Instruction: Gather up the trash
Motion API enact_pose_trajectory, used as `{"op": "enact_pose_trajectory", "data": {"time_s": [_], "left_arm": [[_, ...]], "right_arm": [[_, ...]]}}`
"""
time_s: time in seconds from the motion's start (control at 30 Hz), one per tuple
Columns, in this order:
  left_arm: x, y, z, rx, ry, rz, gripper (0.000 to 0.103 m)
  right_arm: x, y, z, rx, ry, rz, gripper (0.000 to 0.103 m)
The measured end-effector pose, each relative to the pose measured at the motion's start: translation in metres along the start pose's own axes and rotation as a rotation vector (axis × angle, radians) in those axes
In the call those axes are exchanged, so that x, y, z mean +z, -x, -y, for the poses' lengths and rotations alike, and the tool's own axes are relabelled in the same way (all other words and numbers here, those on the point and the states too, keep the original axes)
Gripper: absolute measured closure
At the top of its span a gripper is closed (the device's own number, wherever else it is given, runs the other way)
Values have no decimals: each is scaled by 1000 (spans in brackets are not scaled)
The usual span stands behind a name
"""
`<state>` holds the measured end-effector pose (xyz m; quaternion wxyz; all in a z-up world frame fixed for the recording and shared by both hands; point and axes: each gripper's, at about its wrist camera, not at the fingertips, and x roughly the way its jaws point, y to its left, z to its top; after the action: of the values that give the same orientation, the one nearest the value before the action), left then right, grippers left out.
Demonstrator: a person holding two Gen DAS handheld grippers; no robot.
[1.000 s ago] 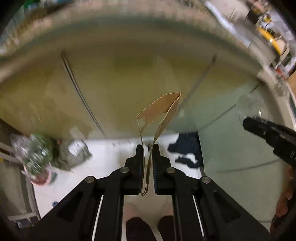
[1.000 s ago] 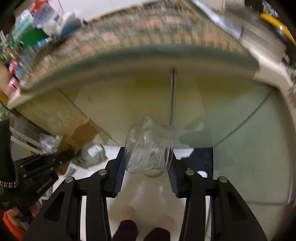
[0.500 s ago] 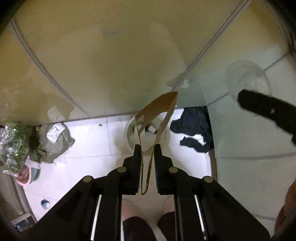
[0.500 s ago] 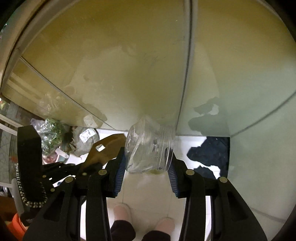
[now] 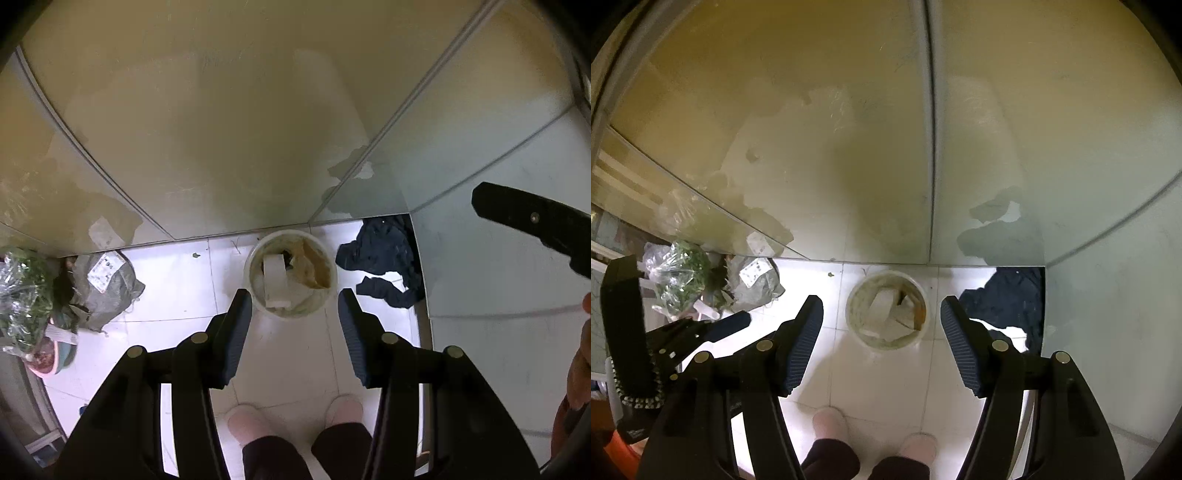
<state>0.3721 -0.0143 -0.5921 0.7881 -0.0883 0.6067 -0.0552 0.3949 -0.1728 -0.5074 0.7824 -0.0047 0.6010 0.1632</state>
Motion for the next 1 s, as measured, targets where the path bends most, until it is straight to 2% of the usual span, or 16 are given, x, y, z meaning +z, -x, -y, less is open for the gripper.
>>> {"op": "enact_pose_trajectory", "data": {"time_s": [0.1,0.2,0.33,0.53,0.63,0.73,0.83,0.93,1.0], "left_arm": [[3,37,10,3,-3,27,56],[8,94,25,26,-5,89,56],[13,194,52,49,-11,218,56],[2,362,98,83,-24,453,55],[-13,443,124,104,-46,592,54],[-30,503,147,110,-62,699,48],[-55,552,158,92,-81,786,48],[-91,588,166,91,-106,852,45],[-111,607,161,86,-117,876,34]], "right_arm": [[3,29,3,-15,-3,18,41],[10,73,4,-11,-2,58,41],[18,162,0,-21,24,167,41],[21,333,-13,-1,75,409,41],[7,406,-26,10,108,541,41],[-13,465,-47,15,136,662,41],[-40,506,-72,41,147,753,41],[-66,523,-93,59,158,805,40],[-80,532,-105,50,166,823,37]]}}
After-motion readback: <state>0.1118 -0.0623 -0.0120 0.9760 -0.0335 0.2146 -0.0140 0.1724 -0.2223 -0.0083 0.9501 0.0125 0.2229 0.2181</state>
